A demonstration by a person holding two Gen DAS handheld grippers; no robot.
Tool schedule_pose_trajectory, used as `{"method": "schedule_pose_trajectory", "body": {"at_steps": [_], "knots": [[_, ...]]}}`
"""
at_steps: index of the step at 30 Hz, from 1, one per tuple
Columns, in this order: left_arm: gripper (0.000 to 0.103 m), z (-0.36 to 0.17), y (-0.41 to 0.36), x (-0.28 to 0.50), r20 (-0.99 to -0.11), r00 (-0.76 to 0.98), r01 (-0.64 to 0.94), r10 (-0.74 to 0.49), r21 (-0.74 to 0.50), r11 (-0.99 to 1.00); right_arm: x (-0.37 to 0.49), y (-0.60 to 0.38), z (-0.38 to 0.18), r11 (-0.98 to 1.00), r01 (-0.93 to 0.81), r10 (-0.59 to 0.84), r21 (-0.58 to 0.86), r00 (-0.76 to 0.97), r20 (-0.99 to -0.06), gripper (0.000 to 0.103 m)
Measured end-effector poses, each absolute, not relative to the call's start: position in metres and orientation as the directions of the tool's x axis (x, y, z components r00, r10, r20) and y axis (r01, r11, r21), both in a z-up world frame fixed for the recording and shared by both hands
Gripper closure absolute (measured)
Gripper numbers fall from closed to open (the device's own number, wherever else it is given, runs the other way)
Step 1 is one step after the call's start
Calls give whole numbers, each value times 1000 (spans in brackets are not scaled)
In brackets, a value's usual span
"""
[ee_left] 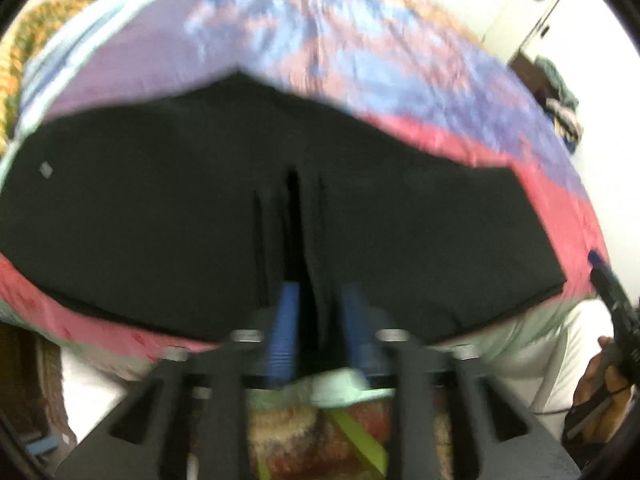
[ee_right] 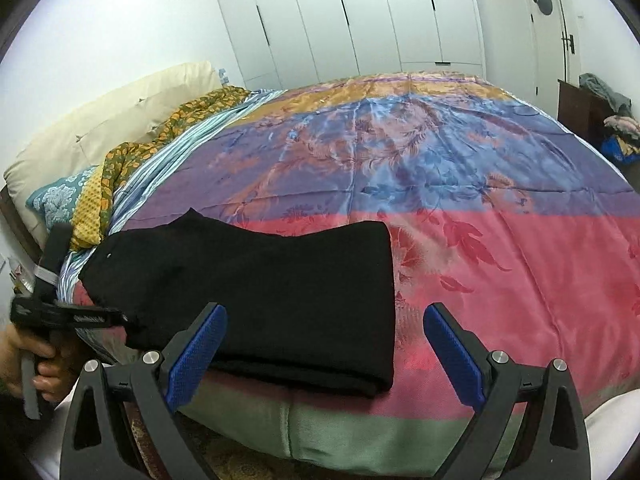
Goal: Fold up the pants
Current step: 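Grasp the middle of the folded trousers with the left tool while the right tool releases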
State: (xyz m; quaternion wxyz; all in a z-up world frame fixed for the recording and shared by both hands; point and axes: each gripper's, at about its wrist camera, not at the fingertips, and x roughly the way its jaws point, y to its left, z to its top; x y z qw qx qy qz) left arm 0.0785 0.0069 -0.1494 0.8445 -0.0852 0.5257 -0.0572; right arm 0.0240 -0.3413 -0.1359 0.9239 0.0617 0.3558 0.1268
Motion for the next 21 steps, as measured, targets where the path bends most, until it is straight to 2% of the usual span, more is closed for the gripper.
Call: {"method": "schedule_pose_trajectory", "body": {"at_steps": [1, 2, 3, 6, 8, 12, 14, 15, 17, 19, 21], "knots": [[31, -146, 11, 80, -868, 464, -1, -178, -202, 979, 23, -341, -136, 960, -189, 278, 205, 717, -639, 5], [31, -146, 15, 84, -867, 469, -15, -166, -195, 981, 24, -342, -136, 960, -187, 278, 209, 717, -639, 5], [32, -151, 18, 91, -880, 445, -21, -167, -197, 980, 25, -342, -137, 959, -186, 281, 213, 713, -642, 5], [46, -174, 16, 110, -918, 350, -15, -184, -202, 979, 28, -341, -141, 957, -190, 289, 220, 698, -655, 5], [47, -188, 11, 114, -940, 293, -2, -176, -185, 983, 27, -339, -142, 956, -197, 292, 217, 695, -657, 5], [47, -192, 1, 116, -946, 291, -11, -143, -153, 988, 27, -339, -142, 956, -200, 294, 217, 694, -657, 5], [56, -192, -1, 116, -945, 290, -14, -150, -160, 987, 28, -340, -144, 956, -191, 294, 225, 686, -666, 5], [68, -192, -1, 116, -946, 293, -14, -139, -150, 989, 29, -341, -146, 955, -186, 295, 231, 679, -673, 5], [83, -190, -4, 116, -946, 304, -3, -108, -115, 993, 31, -341, -148, 955, -176, 295, 241, 669, -682, 5], [93, -186, -7, 113, -941, 325, 13, -96, -97, 995, 31, -341, -149, 956, -169, 291, 241, 666, -686, 5], [95, -176, -9, 105, -931, 358, 41, -76, -66, 997, 31, -342, -148, 957, -167, 286, 237, 670, -685, 5]]}}
